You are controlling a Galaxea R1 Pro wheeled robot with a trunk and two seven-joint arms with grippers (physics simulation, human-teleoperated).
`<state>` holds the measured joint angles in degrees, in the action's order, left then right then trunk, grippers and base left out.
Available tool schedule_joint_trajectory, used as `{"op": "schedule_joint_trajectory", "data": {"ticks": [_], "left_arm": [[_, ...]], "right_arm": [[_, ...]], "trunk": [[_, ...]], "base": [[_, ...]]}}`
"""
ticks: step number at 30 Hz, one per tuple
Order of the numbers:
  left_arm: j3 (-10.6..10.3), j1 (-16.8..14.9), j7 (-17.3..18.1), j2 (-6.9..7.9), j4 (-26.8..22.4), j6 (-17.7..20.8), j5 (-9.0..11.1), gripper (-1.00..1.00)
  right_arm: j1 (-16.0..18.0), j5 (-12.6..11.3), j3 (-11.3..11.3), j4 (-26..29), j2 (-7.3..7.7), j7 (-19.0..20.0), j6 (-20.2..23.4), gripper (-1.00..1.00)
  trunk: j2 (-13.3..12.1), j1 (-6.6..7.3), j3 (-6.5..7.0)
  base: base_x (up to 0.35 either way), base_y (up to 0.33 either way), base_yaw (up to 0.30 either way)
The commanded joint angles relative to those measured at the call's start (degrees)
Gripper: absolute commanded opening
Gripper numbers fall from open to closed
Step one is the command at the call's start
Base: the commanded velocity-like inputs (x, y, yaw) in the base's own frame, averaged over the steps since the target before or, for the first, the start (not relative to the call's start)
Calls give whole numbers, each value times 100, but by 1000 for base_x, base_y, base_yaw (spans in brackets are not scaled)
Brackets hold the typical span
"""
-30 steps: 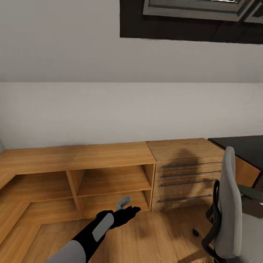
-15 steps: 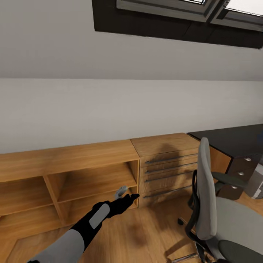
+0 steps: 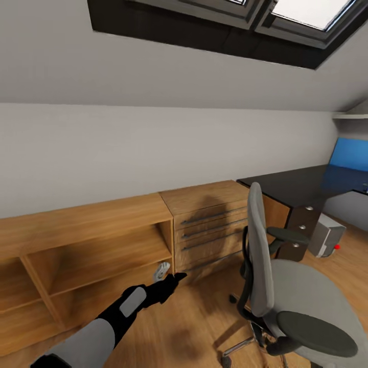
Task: In the bedroom, organize the workspace by keeping the computer under the desk, ensuring the monitor is on the desk, placing the keyboard on the desk next to the monitor, placing the mouse on the desk next to the keyboard, moving the folder from the swivel chair onto the desk next to the mouse, stacking the notebook on top of the folder with the pen on top of the notebook, and positioning the swivel chair next to the desk.
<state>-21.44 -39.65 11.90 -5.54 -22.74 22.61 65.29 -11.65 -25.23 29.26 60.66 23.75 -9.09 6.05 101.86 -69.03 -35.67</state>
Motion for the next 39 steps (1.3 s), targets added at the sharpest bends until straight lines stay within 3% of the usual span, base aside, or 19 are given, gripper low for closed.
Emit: {"op": "schedule_joint_trajectory", "data": {"ticks": [1,6,29,33,39], "left_arm": [[16,-41,14,2,74,6,39,100],[143,-220,15,-56,323,-127,-15,100],[115,-186,27,-92,367,-362,-33,100],[114,-184,26,-94,367,-363,-34,100],[111,-172,31,-91,359,-363,-34,100]], "right_arm": [[0,-40,18,16,7,-46,21,100],[-3,-36,18,16,7,-44,19,100],[-13,-35,18,16,16,-32,17,100],[-19,-44,18,16,45,-28,-152,100],[-29,-62,18,16,141,-22,-275,100]], "trunk": [[44,-23,-23],[245,-132,-113],[1167,-638,-526],[1328,-725,-598],[1328,-725,-598]], "base": [[0,0,-298],[0,0,-298],[0,0,-298],[0,0,-298],[0,0,-298]]}}
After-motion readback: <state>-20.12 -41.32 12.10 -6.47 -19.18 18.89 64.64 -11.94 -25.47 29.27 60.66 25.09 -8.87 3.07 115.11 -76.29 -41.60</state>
